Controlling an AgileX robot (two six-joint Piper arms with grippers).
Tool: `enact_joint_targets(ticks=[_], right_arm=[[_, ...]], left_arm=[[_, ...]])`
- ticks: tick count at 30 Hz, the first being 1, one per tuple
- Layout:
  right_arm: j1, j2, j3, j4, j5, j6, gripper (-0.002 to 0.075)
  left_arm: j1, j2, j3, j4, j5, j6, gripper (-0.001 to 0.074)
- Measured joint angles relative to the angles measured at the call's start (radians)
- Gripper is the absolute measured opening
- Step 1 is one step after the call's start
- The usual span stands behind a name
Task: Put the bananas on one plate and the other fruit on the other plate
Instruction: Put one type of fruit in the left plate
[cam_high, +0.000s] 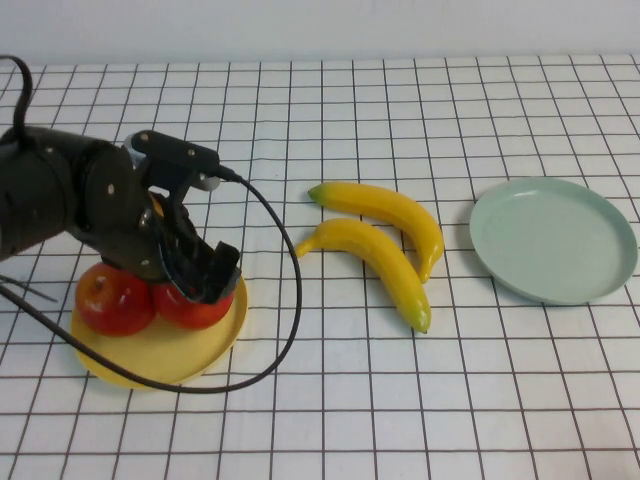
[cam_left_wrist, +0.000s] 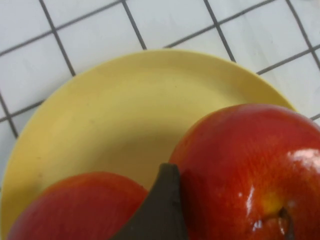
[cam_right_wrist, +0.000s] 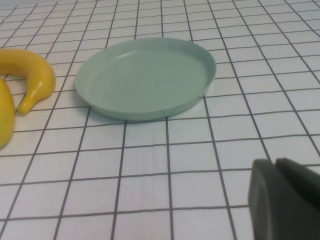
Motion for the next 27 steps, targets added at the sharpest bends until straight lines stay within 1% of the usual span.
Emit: enact_joint_targets(ticks=[5,12,15,21,27], right_arm=[[0.0,0.0,0.0,0.0,0.0,0.0,-0.0015],[0.0,0.0,0.0,0.0,0.0,0.0,-0.0015],[0.0,0.0,0.0,0.0,0.0,0.0,-0.0015],[0.0,0.0,0.0,0.0,0.0,0.0,-0.0015],[0.0,0.0,0.0,0.0,0.0,0.0,-0.0015]], left_arm=[[-0.002,-0.013,0.096,-0.018,-0.142,0.0,0.0669],[-0.018,-0.094,0.216,-0.013,-0.321,0.0,0.0669],[-0.03,-0.138,0.29,-0.004,-0.431,0.0,0.0669],[-0.053,-0.239,0.506,-0.001,-0.709,0.0,0.0669],[-0.062,-0.278,0.736,-0.011,-1.087,0.002,0.0669]])
